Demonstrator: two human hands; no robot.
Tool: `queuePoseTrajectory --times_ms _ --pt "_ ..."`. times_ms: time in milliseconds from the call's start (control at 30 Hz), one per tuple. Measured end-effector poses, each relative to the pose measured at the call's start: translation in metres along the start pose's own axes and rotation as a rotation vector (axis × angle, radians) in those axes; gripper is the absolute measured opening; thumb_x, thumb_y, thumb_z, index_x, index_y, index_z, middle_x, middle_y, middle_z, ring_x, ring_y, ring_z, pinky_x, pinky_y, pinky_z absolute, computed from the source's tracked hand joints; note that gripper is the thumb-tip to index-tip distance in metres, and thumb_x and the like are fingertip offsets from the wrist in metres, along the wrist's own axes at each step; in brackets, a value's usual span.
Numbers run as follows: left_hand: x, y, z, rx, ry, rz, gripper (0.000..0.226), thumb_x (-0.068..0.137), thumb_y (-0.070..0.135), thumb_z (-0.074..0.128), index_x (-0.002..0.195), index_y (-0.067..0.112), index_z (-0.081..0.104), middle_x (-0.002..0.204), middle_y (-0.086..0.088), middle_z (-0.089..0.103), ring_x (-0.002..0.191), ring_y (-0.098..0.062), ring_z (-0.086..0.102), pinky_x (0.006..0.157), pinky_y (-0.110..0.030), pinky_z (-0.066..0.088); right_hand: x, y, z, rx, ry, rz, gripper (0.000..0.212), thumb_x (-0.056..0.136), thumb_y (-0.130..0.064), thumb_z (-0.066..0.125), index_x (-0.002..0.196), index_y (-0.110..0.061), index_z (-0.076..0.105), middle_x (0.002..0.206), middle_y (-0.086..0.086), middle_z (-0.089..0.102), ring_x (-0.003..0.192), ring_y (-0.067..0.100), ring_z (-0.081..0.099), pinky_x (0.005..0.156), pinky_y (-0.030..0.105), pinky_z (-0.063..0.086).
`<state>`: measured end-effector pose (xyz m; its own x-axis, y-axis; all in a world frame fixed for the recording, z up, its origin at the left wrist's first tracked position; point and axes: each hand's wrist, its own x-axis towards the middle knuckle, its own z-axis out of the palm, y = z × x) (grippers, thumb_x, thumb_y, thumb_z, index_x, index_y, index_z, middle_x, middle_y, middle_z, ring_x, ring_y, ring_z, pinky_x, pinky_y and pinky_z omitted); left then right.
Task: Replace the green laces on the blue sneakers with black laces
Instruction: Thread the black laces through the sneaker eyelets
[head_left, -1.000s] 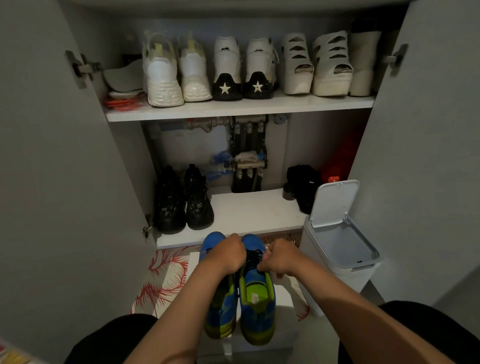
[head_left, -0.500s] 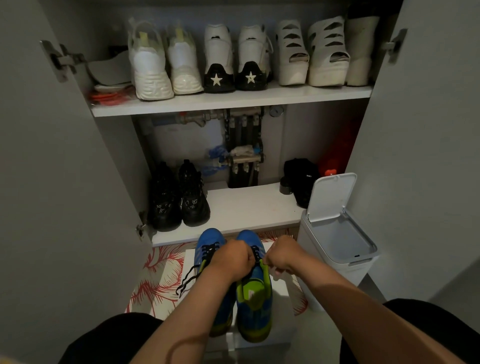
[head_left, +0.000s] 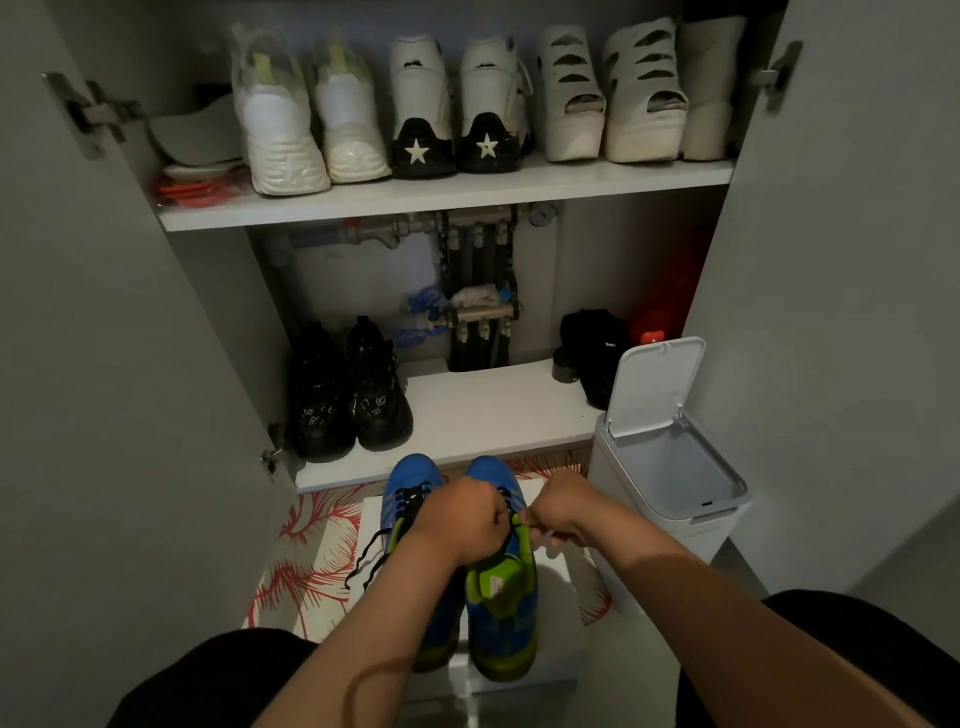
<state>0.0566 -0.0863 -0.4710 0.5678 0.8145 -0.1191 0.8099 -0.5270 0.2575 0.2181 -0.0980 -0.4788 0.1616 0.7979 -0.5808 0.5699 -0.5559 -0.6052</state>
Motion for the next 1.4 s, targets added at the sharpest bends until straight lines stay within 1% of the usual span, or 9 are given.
queuePoseTrajectory --times_ms 133,233,567,700,867,1033,1167,1267,1400 --pt "-0.002 0.005 0.001 0.020 0.011 -0.002 0.028 0.088 0.021 0.052 0.060 0.016 0.056 0.066 -0.005 0.060 0.063 -0.022 0.057 0.052 -0.032 0.042 -0.002 0.001 0.000 -0.003 -0.003 0.013 0.023 0.094 -0.021 0.066 0.082 -0.001 0.068 0.074 0.010 0.075 0.048 0.018 0.059 0.040 0.018 0.044" --pt "-0.001 0.008 0.002 0.040 0.028 -0.028 0.031 0.089 0.021 0.050 0.059 0.017 0.051 0.060 0.000 0.050 0.061 -0.020 0.052 0.053 -0.030 0.039 -0.005 0.002 -0.001 0.016 -0.005 0.000 0.024 0.093 -0.021 0.068 0.088 0.002 0.070 0.073 0.009 0.073 0.047 0.017 0.058 0.034 0.014 0.035" --pt "0.000 0.012 0.002 0.132 0.047 -0.051 0.025 0.089 0.025 0.050 0.066 0.020 0.054 0.068 0.001 0.052 0.068 -0.019 0.055 0.055 -0.029 0.038 -0.011 0.009 -0.005 0.046 -0.048 -0.063 0.029 0.092 -0.020 0.063 0.095 0.007 0.073 0.091 0.016 0.076 0.068 0.025 0.064 0.041 0.019 0.034" --pt "0.002 0.010 0.003 0.192 -0.017 -0.007 0.018 0.090 0.021 0.055 0.080 0.017 0.070 0.080 -0.002 0.064 0.075 -0.021 0.060 0.056 -0.030 0.039 -0.010 0.012 -0.005 0.030 -0.049 -0.073 0.026 0.089 -0.017 0.064 0.094 0.006 0.075 0.087 0.014 0.077 0.068 0.025 0.066 0.043 0.020 0.036" --pt "0.002 0.010 0.010 0.131 0.050 -0.035 0.020 0.092 0.025 0.053 0.072 0.024 0.058 0.077 -0.001 0.057 0.076 -0.022 0.061 0.057 -0.030 0.038 -0.010 0.013 -0.005 0.025 -0.050 -0.081 0.025 0.091 -0.016 0.062 0.096 0.006 0.073 0.091 0.016 0.076 0.067 0.024 0.065 0.044 0.022 0.036" --pt "0.005 0.008 0.008 0.021 -0.001 -0.068 0.018 0.089 0.028 0.061 0.077 0.017 0.068 0.079 -0.004 0.062 0.080 -0.024 0.063 0.061 -0.029 0.043 -0.013 0.015 -0.004 0.029 -0.058 -0.106 0.024 0.093 -0.016 0.063 0.101 0.005 0.072 0.098 0.022 0.074 0.072 0.026 0.064 0.043 0.022 0.034" --pt "0.006 0.004 0.005 -0.059 0.000 -0.080 0.011 0.085 0.025 0.068 0.093 0.018 0.071 0.095 -0.004 0.069 0.089 -0.023 0.064 0.074 -0.034 0.055 -0.015 0.016 -0.003 0.004 -0.060 -0.082 0.019 0.095 -0.012 0.056 0.092 0.000 0.069 0.088 0.020 0.071 0.070 0.028 0.065 0.042 0.021 0.032" --pt "0.004 -0.003 -0.001 -0.105 -0.004 -0.121 0.015 0.082 0.023 0.072 0.095 0.022 0.064 0.101 -0.002 0.065 0.091 -0.021 0.063 0.078 -0.037 0.055 -0.013 0.017 -0.006 0.032 -0.017 -0.044 0.024 0.098 -0.007 0.047 0.106 0.007 0.064 0.089 0.021 0.066 0.062 0.030 0.065 0.039 0.019 0.030" --pt "0.001 -0.008 -0.007 -0.131 0.000 -0.132 0.017 0.084 0.025 0.070 0.098 0.025 0.060 0.102 0.000 0.064 0.091 -0.019 0.061 0.076 -0.034 0.053 -0.012 0.015 -0.017 0.045 0.151 -0.139 0.022 0.100 -0.012 0.040 0.096 -0.006 0.061 0.088 0.017 0.065 0.060 0.023 0.060 0.052 0.027 0.048"
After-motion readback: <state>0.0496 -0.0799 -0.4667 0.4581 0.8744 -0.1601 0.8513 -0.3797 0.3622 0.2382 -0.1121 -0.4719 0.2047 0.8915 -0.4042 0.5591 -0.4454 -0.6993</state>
